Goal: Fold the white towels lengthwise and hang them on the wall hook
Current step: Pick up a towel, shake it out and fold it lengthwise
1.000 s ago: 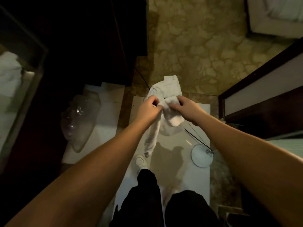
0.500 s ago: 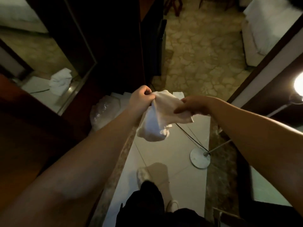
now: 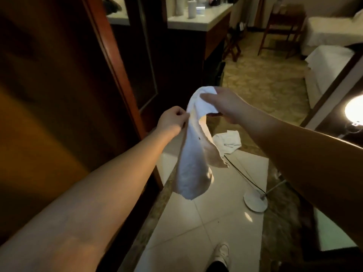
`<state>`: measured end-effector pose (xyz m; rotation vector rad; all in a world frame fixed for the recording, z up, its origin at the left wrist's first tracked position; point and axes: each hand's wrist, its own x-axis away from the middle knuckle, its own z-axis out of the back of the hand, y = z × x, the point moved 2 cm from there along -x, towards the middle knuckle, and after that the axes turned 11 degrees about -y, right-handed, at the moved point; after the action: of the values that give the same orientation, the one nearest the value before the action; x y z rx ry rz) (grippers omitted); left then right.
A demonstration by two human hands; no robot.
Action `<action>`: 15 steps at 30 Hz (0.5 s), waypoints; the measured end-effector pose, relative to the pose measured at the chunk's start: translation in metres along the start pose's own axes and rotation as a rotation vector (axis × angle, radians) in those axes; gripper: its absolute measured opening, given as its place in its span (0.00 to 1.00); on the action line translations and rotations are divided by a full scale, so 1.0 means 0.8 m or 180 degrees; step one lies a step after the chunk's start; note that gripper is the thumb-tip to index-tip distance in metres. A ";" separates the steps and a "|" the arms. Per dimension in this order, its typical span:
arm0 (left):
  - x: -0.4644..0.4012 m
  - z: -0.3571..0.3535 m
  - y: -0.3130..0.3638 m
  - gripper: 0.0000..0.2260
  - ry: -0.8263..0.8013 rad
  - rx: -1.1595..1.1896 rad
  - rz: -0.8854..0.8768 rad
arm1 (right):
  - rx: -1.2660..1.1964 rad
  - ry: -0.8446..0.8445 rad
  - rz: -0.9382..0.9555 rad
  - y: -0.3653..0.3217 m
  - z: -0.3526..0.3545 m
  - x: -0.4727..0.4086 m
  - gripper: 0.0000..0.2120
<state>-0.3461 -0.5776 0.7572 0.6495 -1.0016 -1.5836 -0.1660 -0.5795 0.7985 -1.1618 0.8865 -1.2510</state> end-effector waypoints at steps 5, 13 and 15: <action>0.127 0.034 -0.005 0.10 -0.0104 0.0612 -0.0399 | -0.0079 0.0084 0.0245 -0.045 -0.104 0.060 0.16; 0.242 0.094 -0.013 0.11 0.0469 -0.0020 -0.0022 | -0.0677 0.0059 0.0420 -0.139 -0.178 0.117 0.17; 0.264 0.119 -0.030 0.11 0.0485 -0.0118 0.0249 | -0.0723 0.0151 0.0518 -0.161 -0.177 0.126 0.18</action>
<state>-0.4899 -0.7547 0.8039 0.6866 -0.8726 -1.4584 -0.3175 -0.6945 0.9013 -1.2145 1.1584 -1.0691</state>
